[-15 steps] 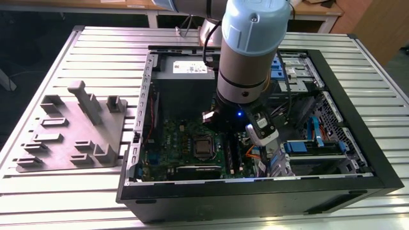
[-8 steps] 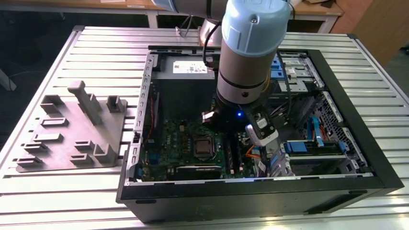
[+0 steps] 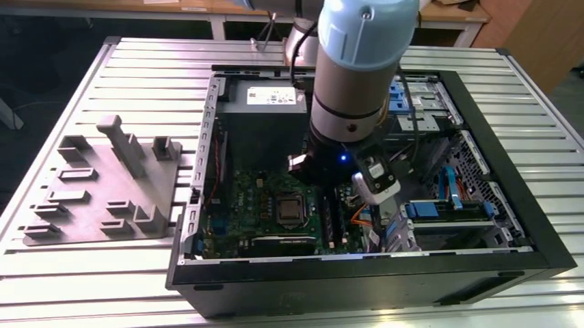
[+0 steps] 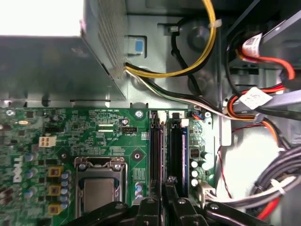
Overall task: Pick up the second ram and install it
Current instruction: 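Insert the second ram into the second slot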
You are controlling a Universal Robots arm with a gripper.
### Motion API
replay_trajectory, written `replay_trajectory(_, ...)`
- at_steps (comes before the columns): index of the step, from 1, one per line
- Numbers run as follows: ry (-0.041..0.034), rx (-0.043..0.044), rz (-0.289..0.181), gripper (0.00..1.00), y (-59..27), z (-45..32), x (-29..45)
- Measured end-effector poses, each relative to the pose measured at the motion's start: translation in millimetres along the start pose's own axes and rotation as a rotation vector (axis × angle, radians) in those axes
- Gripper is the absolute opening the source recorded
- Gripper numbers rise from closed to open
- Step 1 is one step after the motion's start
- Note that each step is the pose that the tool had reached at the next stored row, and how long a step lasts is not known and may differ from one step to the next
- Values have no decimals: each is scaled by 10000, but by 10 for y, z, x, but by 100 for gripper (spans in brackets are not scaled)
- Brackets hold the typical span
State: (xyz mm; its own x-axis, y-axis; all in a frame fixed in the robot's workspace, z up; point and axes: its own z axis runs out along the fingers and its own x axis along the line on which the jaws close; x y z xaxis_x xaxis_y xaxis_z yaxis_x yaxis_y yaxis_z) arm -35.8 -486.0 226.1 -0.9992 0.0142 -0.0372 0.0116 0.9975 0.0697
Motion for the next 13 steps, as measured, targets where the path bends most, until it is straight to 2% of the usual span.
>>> replay_trajectory(8,1,7,-1,18,21,-296,-11)
replay_trajectory(13,1,10,-1,18,21,-309,-12)
